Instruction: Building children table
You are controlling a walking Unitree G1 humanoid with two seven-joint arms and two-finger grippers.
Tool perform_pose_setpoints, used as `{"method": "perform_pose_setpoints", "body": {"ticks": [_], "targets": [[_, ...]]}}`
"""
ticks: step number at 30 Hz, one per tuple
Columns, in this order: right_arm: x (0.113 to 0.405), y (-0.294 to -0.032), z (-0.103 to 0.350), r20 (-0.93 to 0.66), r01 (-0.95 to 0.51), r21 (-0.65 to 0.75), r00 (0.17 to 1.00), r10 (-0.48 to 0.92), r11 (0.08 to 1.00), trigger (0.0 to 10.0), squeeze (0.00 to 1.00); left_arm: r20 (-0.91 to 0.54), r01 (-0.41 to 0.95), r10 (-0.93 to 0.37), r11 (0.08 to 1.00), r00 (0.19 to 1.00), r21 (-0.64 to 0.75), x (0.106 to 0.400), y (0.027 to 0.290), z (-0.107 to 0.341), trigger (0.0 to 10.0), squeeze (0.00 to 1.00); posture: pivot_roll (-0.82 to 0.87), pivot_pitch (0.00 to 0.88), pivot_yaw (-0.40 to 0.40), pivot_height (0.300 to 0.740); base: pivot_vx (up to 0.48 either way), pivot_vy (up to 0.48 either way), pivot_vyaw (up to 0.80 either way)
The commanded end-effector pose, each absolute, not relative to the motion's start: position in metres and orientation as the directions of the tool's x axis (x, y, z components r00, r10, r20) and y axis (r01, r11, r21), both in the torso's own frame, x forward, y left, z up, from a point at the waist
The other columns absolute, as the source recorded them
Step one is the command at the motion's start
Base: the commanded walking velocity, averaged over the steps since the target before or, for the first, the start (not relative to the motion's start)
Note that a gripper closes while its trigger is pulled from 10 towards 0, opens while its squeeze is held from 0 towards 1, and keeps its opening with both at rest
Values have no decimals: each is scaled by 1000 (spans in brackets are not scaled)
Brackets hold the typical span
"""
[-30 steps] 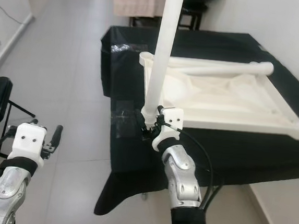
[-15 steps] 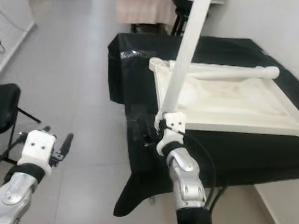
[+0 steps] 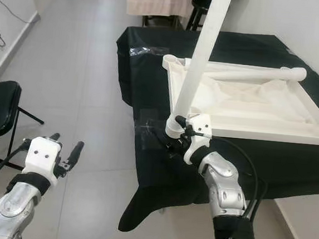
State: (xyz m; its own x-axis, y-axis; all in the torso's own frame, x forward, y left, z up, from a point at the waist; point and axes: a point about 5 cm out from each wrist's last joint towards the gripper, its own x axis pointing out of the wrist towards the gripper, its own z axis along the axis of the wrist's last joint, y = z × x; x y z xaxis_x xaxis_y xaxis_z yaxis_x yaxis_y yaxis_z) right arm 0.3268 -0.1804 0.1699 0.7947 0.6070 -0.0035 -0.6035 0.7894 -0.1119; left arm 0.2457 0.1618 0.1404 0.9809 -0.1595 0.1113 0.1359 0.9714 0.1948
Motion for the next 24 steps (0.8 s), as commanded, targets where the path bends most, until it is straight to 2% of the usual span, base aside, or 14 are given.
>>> {"method": "perform_pose_setpoints", "body": {"ticks": [1,7,11,19,22,24], "targets": [[330,-183,175,-1,-608,-114,791,612,785,10000,0,95,145,-165,971,982,188,243,162,137,10000,0,134,181,-52,740,240,-412,0],[339,-191,180,-2,-564,-119,823,568,817,10000,0,101,126,-145,977,984,175,243,162,137,10000,0,137,183,-55,740,40,-69,0],[335,-191,182,-39,-672,-128,738,674,729,10000,0,100,134,-153,975,983,176,243,162,137,10000,0,138,184,-52,740,0,0,0],[327,-200,187,-96,-773,-131,633,768,621,10000,0,98,153,-172,973,980,174,242,162,137,10000,0,139,183,-53,740,0,0,0],[320,-201,183,-152,-823,-120,567,809,555,10000,0,81,173,-190,968,978,182,242,161,136,10000,0,139,180,-54,740,0,-465,0],[311,-199,177,-192,-872,-89,489,851,481,10000,0,80,178,-195,967,978,182,241,160,136,10000,0,139,178,-53,740,0,-465,0]]}}
